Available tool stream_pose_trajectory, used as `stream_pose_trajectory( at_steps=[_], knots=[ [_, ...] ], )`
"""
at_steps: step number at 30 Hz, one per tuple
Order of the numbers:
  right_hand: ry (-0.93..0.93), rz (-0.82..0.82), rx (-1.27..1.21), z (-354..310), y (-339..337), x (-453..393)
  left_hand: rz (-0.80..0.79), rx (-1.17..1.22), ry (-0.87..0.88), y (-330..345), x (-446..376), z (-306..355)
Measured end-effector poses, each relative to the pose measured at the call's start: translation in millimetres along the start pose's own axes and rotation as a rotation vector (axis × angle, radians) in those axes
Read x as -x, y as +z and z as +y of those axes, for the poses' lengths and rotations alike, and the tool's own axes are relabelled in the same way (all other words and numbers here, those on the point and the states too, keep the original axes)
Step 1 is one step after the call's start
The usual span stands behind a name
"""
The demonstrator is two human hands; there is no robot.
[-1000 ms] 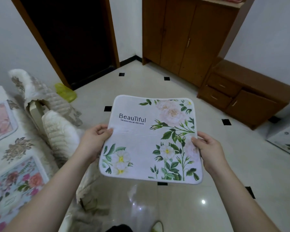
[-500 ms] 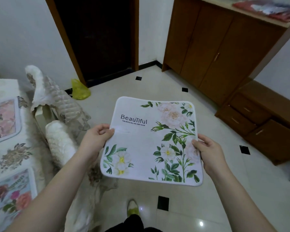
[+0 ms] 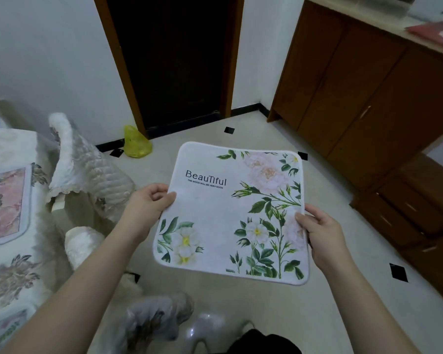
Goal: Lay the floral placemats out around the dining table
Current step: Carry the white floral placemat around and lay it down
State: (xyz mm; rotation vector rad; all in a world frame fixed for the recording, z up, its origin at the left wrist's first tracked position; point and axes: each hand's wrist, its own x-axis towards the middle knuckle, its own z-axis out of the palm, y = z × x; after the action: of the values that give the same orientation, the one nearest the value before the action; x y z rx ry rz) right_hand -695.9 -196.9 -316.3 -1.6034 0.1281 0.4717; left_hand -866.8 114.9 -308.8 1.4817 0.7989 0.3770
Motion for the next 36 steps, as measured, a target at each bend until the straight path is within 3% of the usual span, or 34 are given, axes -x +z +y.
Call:
stream_pose_trajectory(
  at_steps=[18,36],
  knots=[
    [-0.019,-0.349,0.094,-102,105,-223,0.407,0.085,-0.054,27,-128,49],
    [-0.01,-0.548,0.197,-143,325,-309,0.601,0.2,-0.097,-95,-251,52]
  ],
)
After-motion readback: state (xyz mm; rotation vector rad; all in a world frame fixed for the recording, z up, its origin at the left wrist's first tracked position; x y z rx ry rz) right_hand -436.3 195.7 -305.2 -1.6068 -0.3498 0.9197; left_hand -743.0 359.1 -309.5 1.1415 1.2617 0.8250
